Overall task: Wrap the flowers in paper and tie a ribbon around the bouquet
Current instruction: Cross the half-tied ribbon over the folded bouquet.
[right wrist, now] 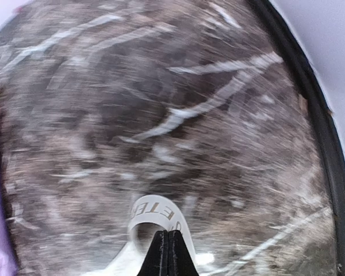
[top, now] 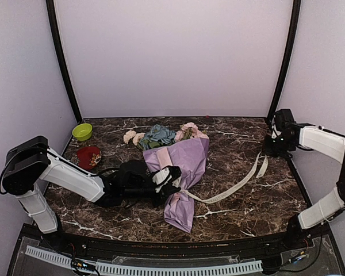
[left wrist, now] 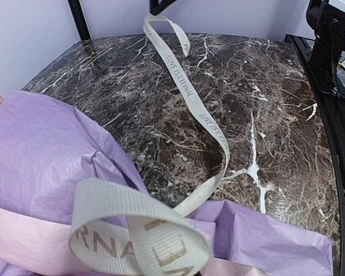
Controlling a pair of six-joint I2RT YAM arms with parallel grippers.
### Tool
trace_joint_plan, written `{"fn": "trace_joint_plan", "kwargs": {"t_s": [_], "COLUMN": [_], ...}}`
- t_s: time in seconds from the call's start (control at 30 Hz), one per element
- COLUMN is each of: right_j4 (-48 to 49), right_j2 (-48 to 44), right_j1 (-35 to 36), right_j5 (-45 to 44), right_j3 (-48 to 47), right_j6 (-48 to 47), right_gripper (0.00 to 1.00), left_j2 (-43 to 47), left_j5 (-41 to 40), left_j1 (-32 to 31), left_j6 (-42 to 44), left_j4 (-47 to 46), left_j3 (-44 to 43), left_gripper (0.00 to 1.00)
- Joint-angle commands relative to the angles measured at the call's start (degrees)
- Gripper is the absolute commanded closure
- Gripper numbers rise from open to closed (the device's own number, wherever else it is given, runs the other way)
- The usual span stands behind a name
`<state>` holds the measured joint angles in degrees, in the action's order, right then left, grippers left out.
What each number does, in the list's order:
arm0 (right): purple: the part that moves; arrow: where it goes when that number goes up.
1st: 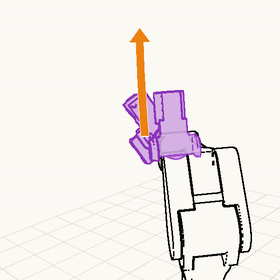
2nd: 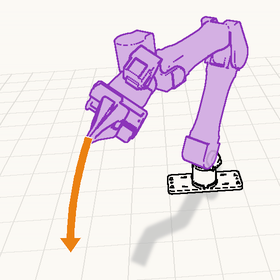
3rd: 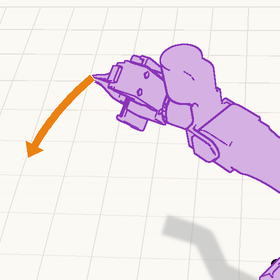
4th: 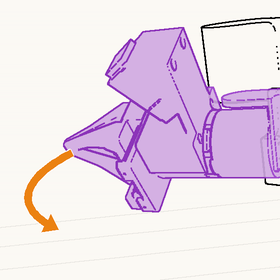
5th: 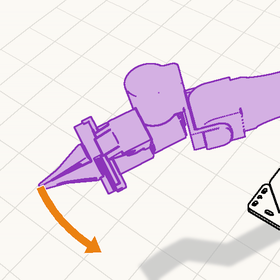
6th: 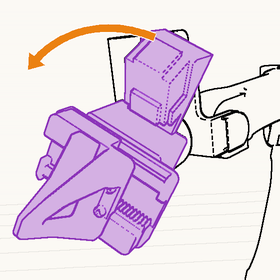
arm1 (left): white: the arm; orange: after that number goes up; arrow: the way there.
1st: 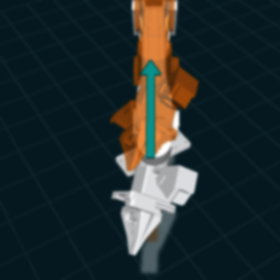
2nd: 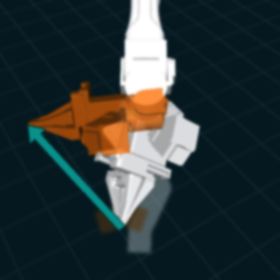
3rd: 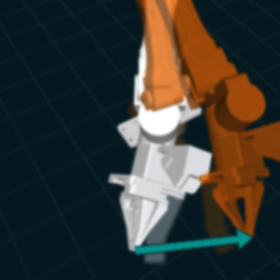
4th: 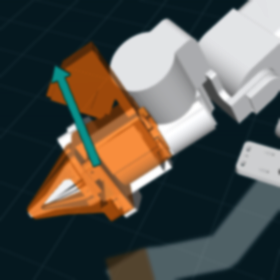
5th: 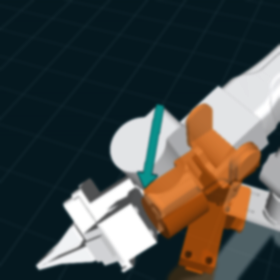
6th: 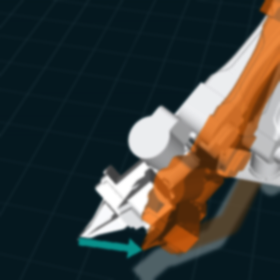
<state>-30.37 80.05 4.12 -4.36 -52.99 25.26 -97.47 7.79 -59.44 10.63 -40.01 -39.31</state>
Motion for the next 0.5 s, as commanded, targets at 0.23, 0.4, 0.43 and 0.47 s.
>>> {"fn": "trace_joint_plan", "kwargs": {"t_s": [0.23, 0.4, 0.43, 0.47], "right_j4": [4.34, 4.07, 3.45, 2.80], "right_j2": [11.60, 26.13, 29.10, 31.96], "right_j1": [38.87, 53.15, 54.90, 56.60], "right_j5": [3.00, 6.99, 8.03, 8.89], "right_j3": [-34.34, -52.61, -56.12, -59.97], "right_j6": [8.99, 7.89, 7.53, 6.79], "right_gripper": [1.00, 1.00, 1.00, 1.00], "left_j2": [1.30, 1.47, 1.68, 1.75], "left_j5": [-2.62, -3.79, -3.82, -3.82], "left_j1": [-3.27, -4.40, -4.59, -4.77], "left_j6": [4.09, 5.14, 5.18, 5.31], "left_j4": [1.43, 2.52, 2.83, 2.79], "left_j3": [-0.50, -0.54, -0.42, -0.23], "left_gripper": [1.00, 1.00, 1.00, 1.00]}}
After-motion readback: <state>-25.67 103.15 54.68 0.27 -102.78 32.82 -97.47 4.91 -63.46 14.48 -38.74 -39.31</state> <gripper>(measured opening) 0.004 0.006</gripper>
